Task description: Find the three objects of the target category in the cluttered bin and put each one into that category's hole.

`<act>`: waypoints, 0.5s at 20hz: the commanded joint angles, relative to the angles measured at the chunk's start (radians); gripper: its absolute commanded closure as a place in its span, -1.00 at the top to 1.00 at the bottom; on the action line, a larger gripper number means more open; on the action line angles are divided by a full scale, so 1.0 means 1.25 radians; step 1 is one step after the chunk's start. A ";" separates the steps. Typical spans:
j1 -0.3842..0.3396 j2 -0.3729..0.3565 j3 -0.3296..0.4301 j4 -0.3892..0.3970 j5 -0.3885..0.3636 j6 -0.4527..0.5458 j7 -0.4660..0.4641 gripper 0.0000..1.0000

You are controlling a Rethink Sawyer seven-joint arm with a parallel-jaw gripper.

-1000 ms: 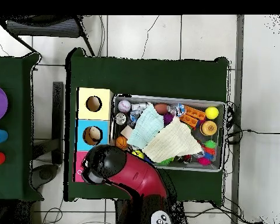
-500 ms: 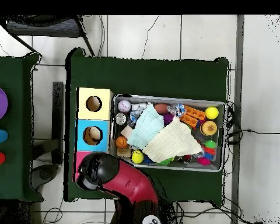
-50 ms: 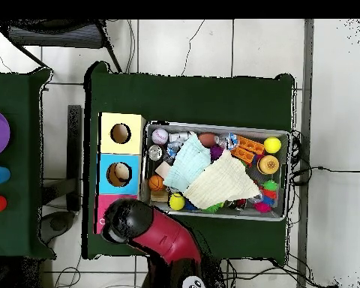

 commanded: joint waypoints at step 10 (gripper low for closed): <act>-0.007 0.024 0.105 0.047 0.110 -0.109 0.165 -1.00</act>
